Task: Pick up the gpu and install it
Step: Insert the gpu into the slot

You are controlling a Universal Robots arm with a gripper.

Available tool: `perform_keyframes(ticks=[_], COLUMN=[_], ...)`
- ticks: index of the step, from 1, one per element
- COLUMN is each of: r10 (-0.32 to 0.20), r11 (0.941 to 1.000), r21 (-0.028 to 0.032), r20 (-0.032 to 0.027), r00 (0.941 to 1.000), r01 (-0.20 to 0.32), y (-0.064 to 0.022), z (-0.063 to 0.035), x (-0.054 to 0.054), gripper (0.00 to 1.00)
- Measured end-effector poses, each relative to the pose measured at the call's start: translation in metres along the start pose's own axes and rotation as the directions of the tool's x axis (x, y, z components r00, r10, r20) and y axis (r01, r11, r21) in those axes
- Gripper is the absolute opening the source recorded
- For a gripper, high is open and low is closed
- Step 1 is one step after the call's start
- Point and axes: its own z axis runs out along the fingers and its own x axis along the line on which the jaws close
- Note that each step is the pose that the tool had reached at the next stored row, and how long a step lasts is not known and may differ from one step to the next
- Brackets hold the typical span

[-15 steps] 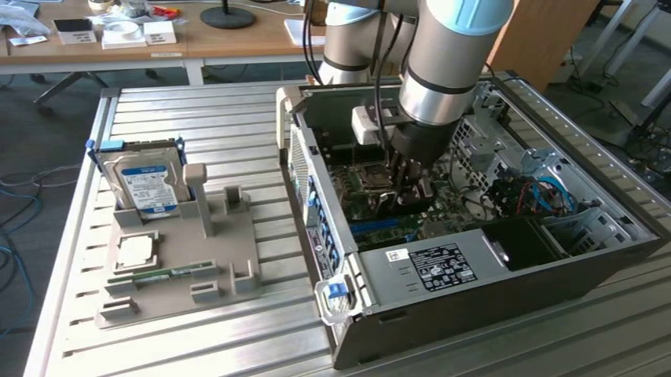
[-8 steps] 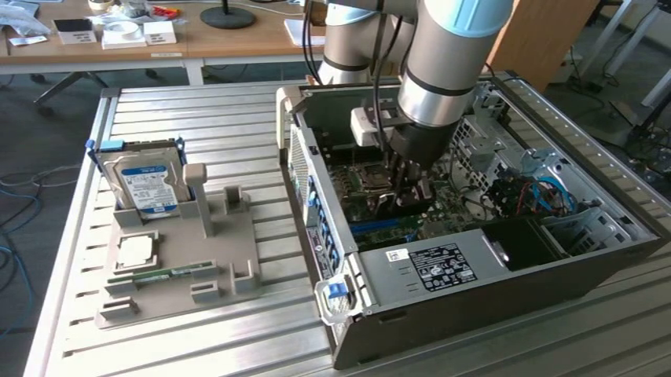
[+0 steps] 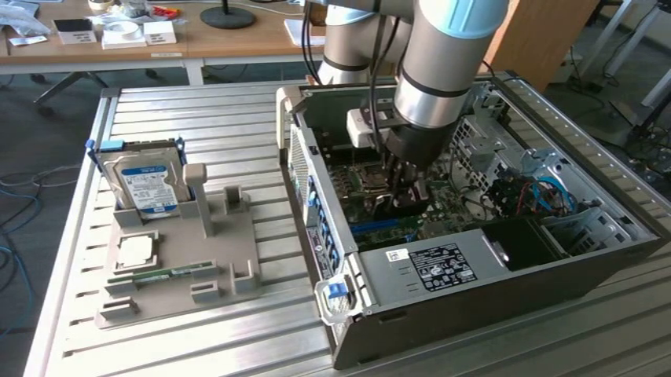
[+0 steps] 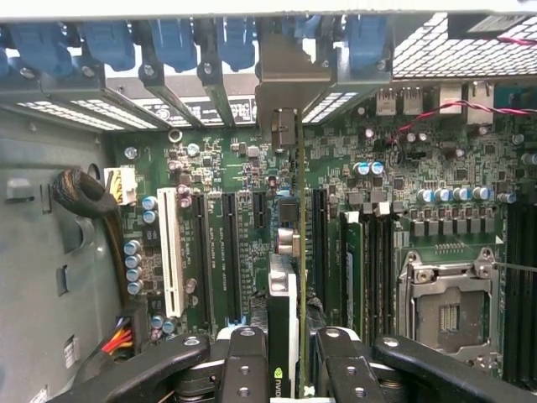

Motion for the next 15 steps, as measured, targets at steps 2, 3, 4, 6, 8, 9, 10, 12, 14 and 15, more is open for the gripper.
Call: perform_keyframes(ticks=[2, 3, 4, 6, 8, 9, 10, 12, 14, 15], r10=[0.0, 0.0, 0.0, 0.0, 0.0, 0.0, 0.0, 0.001, 0.001, 0.001], r11=[1.0, 1.0, 1.0, 1.0, 1.0, 1.0, 1.0, 1.0, 1.0, 1.0], r21=[0.0, 0.0, 0.0, 0.0001, -0.0001, -0.0001, -0.0001, 0.0, 0.0002, 0.0], r20=[-0.0001, -0.0001, -0.0001, 0.0002, -0.0002, -0.0003, -0.0003, -0.0001, 0.0003, 0.0], r00=[1.0, 1.0, 1.0, 1.0, 1.0, 1.0, 1.0, 1.0, 1.0, 1.0], r01=[0.0, 0.0, 0.0, 0.0, 0.0, 0.0, 0.0, -0.001, -0.001, -0.001], y=[0.0012, 0.0017, 0.0022, 0.0029, 0.0033, 0.0032, 0.0033, 0.0034, 0.0033, 0.0034], z=[0.0003, 0.0004, 0.0006, 0.0017, 0.0022, 0.0022, 0.0022, 0.0023, 0.0032, 0.0031], x=[0.0001, 0.0001, 0.0002, 0.0002, 0.0003, 0.0003, 0.0003, 0.0003, 0.0003, 0.0003], gripper=[0.27, 0.27, 0.27, 0.27, 0.27, 0.27, 0.27, 0.27, 0.27, 0.27])
